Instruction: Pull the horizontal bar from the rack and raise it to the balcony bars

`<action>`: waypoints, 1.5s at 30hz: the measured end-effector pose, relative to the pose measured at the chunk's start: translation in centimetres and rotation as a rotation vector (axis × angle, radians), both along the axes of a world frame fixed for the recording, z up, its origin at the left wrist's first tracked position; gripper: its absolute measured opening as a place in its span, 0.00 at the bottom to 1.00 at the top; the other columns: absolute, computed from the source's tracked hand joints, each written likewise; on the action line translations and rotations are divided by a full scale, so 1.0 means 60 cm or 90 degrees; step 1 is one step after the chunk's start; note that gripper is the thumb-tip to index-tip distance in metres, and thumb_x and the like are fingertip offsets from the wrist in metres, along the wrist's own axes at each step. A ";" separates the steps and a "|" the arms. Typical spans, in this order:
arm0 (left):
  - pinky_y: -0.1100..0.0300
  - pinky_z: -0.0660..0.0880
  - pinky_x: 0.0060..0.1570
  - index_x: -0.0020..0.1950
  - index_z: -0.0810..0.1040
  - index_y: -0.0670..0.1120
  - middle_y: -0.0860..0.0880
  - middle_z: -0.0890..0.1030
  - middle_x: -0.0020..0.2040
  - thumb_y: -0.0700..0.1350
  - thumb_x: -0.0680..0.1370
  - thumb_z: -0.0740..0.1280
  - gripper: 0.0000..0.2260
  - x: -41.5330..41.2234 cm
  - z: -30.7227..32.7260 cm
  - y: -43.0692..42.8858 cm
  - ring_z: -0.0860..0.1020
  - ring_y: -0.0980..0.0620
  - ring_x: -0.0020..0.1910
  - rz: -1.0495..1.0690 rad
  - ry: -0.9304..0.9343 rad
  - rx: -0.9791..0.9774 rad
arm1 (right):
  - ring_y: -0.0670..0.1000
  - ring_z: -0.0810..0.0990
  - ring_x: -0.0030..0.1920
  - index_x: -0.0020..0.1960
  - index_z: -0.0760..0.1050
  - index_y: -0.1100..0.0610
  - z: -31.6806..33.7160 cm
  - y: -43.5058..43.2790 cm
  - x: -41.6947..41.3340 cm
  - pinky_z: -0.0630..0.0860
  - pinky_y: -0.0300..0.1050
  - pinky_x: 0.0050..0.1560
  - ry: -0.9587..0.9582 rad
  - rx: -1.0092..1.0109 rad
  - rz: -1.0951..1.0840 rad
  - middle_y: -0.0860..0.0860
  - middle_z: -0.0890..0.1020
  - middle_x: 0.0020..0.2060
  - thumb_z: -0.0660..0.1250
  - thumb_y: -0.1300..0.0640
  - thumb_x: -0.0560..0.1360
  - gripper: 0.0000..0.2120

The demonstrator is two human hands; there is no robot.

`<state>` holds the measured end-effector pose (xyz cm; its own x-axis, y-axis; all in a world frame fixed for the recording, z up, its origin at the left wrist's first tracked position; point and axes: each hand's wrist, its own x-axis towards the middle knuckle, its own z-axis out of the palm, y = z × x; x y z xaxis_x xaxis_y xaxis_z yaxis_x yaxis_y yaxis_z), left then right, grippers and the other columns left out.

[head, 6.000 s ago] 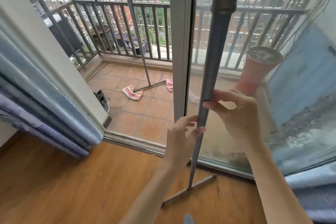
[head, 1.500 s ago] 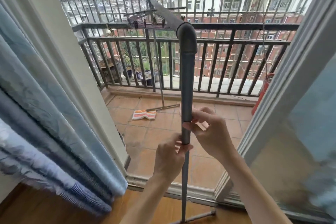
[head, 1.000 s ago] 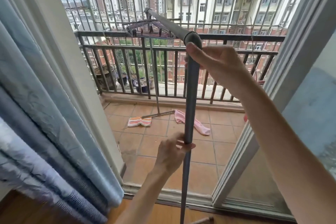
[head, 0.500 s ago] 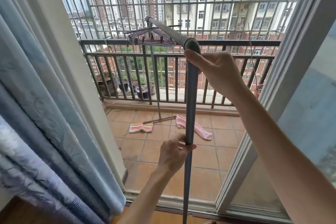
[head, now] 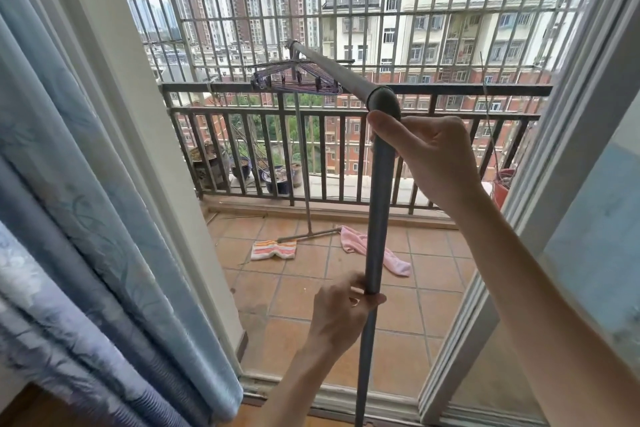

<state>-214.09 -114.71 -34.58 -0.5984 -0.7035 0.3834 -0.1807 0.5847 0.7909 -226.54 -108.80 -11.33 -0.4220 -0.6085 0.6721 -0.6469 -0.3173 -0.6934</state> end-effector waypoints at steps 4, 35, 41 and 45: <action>0.75 0.74 0.36 0.51 0.79 0.57 0.70 0.79 0.38 0.55 0.70 0.73 0.11 0.002 0.000 0.005 0.80 0.68 0.39 -0.006 0.002 0.005 | 0.43 0.60 0.21 0.22 0.69 0.54 -0.002 0.003 0.007 0.57 0.40 0.29 -0.010 -0.010 0.003 0.42 0.63 0.19 0.70 0.43 0.75 0.27; 0.63 0.76 0.40 0.49 0.82 0.53 0.57 0.85 0.44 0.49 0.72 0.73 0.07 -0.010 0.018 -0.086 0.80 0.58 0.40 0.106 -0.067 -0.019 | 0.43 0.62 0.18 0.23 0.65 0.50 0.009 -0.100 0.026 0.57 0.33 0.25 0.024 0.038 -0.046 0.41 0.67 0.15 0.66 0.43 0.78 0.27; 0.60 0.76 0.44 0.51 0.82 0.53 0.54 0.85 0.46 0.49 0.74 0.72 0.07 -0.001 0.024 -0.132 0.81 0.53 0.43 0.150 -0.083 -0.006 | 0.44 0.62 0.20 0.25 0.67 0.49 0.012 -0.165 0.034 0.60 0.39 0.27 0.052 0.065 -0.037 0.43 0.68 0.19 0.65 0.41 0.78 0.26; 0.64 0.73 0.42 0.53 0.82 0.51 0.52 0.85 0.47 0.48 0.74 0.72 0.08 -0.002 0.024 -0.156 0.80 0.55 0.43 0.177 -0.068 -0.010 | 0.43 0.62 0.19 0.25 0.66 0.49 0.014 -0.198 0.036 0.60 0.36 0.25 0.048 0.075 -0.033 0.42 0.67 0.16 0.65 0.41 0.78 0.26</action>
